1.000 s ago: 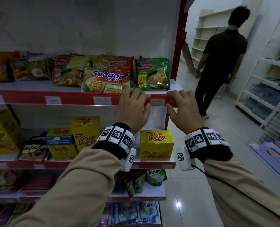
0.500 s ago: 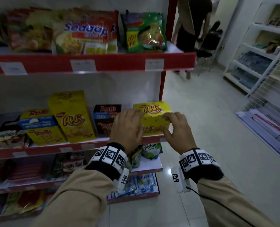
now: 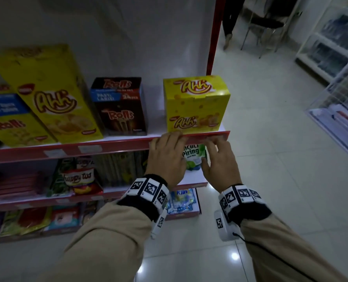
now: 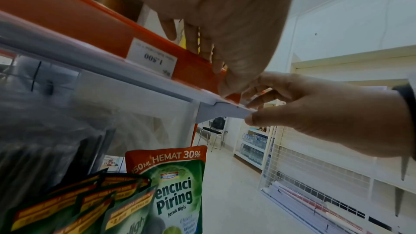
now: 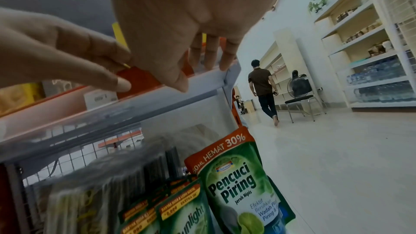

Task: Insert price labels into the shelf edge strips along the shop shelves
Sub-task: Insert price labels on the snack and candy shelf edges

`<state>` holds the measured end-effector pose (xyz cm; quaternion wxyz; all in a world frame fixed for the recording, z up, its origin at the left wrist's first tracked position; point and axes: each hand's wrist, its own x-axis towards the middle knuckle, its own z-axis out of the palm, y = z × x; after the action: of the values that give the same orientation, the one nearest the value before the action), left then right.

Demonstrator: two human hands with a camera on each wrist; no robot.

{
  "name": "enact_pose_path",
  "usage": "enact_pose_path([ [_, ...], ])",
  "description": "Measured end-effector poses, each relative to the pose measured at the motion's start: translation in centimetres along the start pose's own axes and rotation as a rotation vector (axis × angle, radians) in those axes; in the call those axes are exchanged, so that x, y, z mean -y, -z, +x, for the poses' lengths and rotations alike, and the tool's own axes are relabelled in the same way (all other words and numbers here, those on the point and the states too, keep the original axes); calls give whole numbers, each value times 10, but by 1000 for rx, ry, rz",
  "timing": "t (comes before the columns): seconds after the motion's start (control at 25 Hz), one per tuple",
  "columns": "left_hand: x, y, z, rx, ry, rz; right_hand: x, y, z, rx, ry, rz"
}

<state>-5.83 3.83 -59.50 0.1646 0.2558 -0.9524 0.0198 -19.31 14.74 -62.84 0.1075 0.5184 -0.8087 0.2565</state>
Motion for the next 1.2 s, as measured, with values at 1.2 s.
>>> enact_pose_path([
  [1.2,-24,-34,-10,-176,129,91,6,-13,17,-225,-111,-217],
])
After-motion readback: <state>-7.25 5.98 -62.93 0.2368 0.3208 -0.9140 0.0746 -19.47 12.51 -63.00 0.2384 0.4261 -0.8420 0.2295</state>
